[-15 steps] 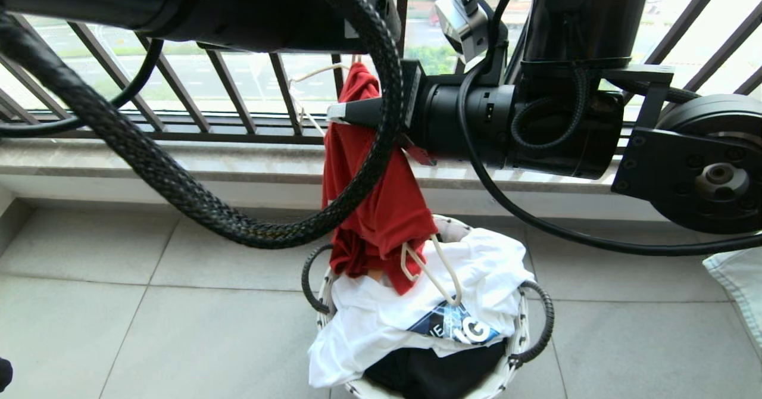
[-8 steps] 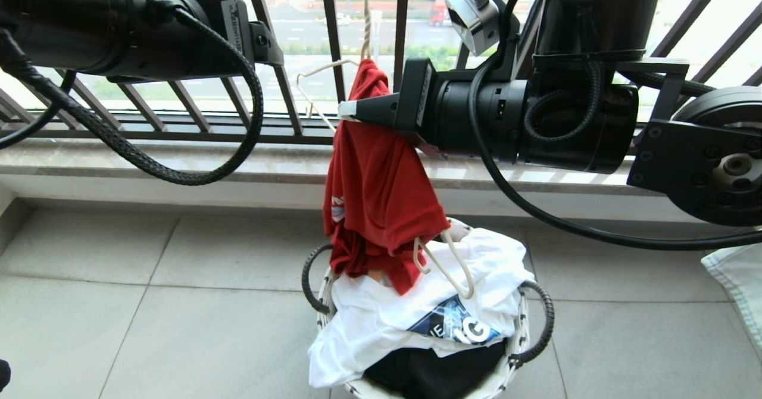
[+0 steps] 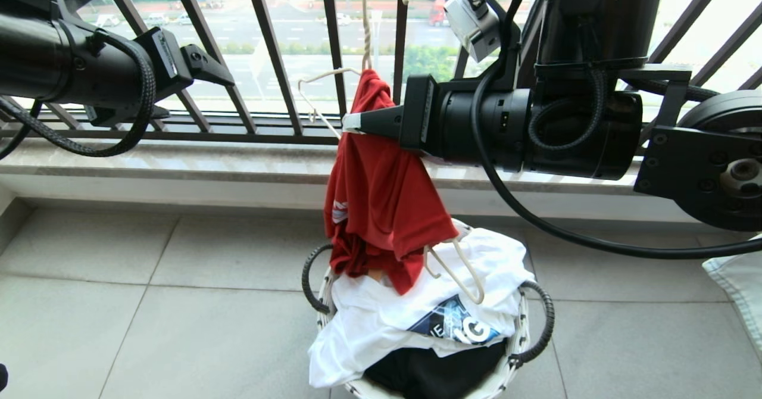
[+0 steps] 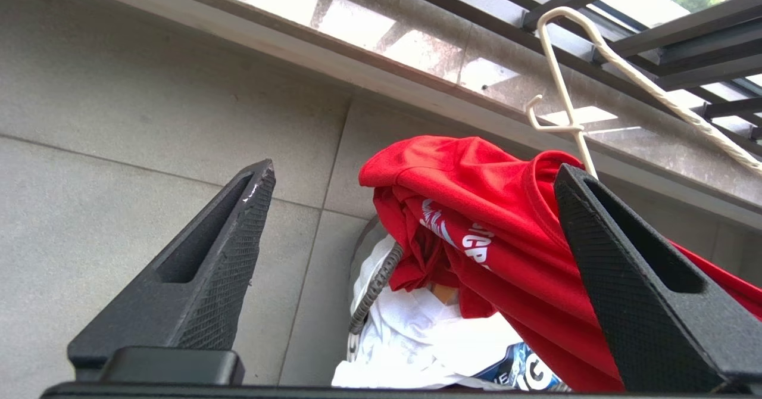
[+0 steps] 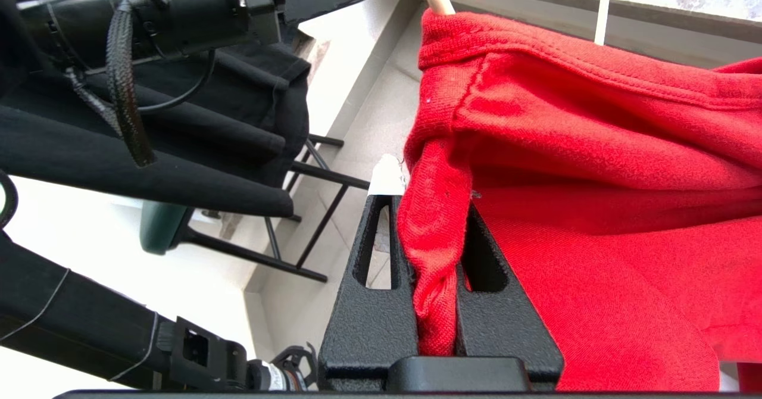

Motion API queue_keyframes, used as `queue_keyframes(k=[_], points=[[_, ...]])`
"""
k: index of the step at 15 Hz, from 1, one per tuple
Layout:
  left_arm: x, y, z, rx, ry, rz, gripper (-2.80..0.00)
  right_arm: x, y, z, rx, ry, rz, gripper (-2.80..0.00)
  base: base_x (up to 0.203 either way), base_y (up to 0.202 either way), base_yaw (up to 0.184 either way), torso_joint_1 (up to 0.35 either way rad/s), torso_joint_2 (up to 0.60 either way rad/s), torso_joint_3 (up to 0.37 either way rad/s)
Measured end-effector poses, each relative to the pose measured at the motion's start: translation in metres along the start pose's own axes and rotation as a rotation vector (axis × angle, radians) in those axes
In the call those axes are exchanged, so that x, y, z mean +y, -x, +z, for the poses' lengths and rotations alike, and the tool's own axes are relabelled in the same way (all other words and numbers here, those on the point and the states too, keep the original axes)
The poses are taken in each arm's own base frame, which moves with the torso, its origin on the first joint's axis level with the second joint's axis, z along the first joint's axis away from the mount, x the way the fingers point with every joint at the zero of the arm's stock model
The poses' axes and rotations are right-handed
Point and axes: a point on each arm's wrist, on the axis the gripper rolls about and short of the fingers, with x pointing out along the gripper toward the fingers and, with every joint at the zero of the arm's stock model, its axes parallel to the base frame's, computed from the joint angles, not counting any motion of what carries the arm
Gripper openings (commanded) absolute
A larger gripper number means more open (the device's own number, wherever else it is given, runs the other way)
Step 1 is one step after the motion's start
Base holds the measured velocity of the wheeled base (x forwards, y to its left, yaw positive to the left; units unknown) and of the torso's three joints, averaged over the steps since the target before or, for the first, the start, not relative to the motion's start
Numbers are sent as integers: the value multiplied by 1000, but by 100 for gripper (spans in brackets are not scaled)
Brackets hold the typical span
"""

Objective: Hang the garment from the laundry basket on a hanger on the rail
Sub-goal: Hang the clothes on the clothes rack

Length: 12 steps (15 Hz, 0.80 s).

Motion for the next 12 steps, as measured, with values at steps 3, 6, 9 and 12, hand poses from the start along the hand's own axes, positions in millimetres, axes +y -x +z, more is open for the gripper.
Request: queue_keyframes(k=[3,6,9,12], points=[[11,-14,-2,109,31,-133,-280,7,11,1,5,28,4,-280,0,0,0,0,0,0],[14,-29,-6,195,49,-232,-280,17,31,4,27,53,1,-280,0,0,0,0,0,0],[18,-47,-9,226,79,-218,-280,25,51,4,77,175,-13,-280,0,0,0,0,0,0],[21,-63,-13,253,100,-201,-280,31,70,-1,169,259,-32,-280,0,0,0,0,0,0]])
